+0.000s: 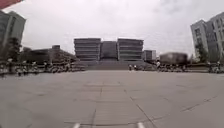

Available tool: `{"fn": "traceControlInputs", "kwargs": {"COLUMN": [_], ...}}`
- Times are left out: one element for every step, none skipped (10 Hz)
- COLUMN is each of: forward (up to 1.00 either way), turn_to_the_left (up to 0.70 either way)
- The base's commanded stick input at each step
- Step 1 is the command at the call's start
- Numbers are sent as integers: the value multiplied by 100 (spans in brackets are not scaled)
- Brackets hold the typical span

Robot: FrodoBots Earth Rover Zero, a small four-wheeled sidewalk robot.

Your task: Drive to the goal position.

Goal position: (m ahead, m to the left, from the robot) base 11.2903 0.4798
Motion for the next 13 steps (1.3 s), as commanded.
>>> {"fn": "traceControlInputs", "kwargs": {"forward": [85,85,85,85,85,85,85,85,85,85,85,85,85], "turn_to_the_left": [0,0,0,0,0,0,0,0,0,0,0,0,0]}}
